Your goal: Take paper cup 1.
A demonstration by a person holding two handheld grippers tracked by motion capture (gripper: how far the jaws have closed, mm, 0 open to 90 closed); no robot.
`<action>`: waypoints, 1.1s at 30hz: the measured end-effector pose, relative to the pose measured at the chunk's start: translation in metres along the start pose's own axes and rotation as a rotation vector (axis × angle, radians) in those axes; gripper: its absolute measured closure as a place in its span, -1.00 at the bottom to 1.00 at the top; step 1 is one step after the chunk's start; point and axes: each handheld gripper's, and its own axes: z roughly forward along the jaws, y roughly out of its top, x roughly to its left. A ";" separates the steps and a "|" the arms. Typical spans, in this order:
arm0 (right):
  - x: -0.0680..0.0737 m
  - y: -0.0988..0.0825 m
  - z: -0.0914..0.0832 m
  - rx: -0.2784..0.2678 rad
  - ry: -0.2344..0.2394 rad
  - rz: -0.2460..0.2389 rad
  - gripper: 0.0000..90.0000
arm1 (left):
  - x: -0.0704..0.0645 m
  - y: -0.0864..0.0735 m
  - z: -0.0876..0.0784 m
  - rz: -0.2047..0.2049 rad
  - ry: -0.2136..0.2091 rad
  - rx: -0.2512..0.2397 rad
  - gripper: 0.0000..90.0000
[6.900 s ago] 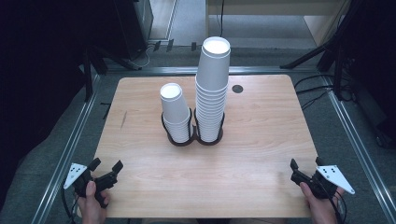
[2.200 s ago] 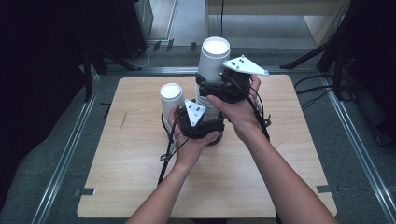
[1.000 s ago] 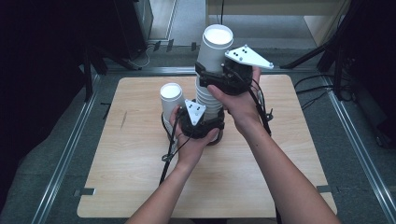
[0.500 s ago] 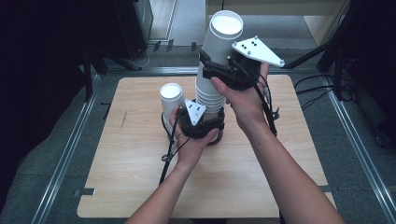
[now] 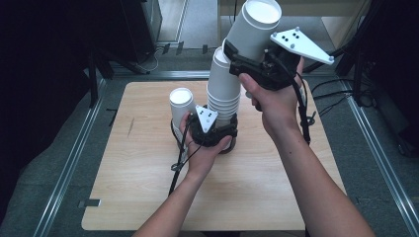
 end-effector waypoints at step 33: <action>-0.054 -0.063 -0.079 0.038 -0.063 0.042 -0.68 | 0.001 0.000 -0.020 0.050 -0.053 -0.020 -0.97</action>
